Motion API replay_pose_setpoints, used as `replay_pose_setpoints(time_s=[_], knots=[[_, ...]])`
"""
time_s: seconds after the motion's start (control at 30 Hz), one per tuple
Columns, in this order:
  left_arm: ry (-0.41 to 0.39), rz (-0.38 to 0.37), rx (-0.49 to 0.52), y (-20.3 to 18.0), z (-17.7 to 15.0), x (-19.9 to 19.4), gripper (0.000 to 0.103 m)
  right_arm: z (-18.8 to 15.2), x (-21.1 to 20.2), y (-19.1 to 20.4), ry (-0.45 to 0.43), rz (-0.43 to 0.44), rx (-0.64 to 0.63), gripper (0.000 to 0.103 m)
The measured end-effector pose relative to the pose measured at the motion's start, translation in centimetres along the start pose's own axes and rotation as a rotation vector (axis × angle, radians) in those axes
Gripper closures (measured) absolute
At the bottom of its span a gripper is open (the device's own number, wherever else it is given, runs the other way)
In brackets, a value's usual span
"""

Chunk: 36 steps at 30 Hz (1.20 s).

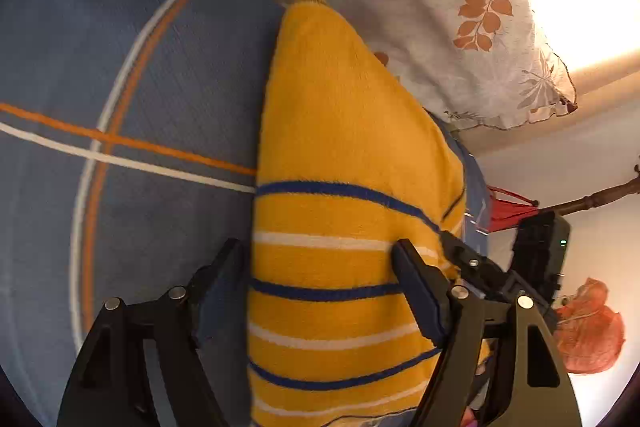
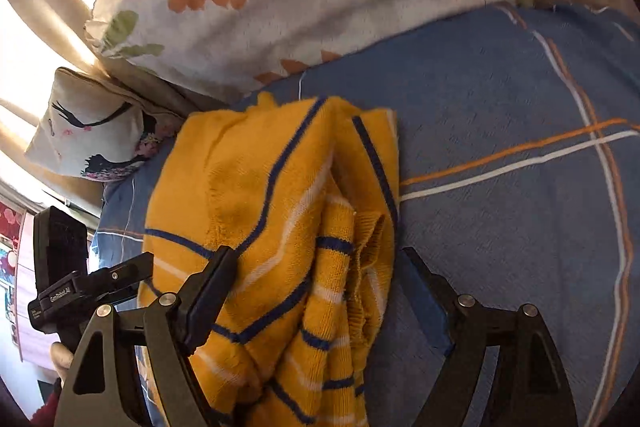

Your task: Fold small clothes

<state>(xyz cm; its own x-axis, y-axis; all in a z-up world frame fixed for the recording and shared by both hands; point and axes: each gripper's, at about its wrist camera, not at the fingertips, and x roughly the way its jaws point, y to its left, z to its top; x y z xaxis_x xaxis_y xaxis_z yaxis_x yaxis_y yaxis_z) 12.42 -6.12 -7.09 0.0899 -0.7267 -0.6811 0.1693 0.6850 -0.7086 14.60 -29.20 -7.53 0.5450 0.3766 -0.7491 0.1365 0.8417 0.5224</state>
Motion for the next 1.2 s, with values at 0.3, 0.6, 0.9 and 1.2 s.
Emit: replay_pose_setpoints(time_s=[0.3, 0.6, 0.9, 1.2], knots=[[-0.077, -0.008, 0.075, -2.9, 0.5, -6.5, 0.055, 0.8, -0.5, 3.3, -0.005, 0.274, 0.091, 0.061], [-0.055, 0.346, 0.188, -1.7, -1.1, -7.2, 0.046, 0.7, 2.8, 5.7, 0.008, -0.053, -0.041, 0.053], [-0.169, 0.398, 0.124, 1.7, -5.2, -12.1, 0.045, 0.7, -3.5, 12.6, -0.143, -0.063, -0.174, 0.052], [-0.314, 0.498, 0.142, 3.7, -7.1, -19.2, 0.044, 1.7, 4.6, 11.1, -0.014, -0.131, -0.033, 0.054]])
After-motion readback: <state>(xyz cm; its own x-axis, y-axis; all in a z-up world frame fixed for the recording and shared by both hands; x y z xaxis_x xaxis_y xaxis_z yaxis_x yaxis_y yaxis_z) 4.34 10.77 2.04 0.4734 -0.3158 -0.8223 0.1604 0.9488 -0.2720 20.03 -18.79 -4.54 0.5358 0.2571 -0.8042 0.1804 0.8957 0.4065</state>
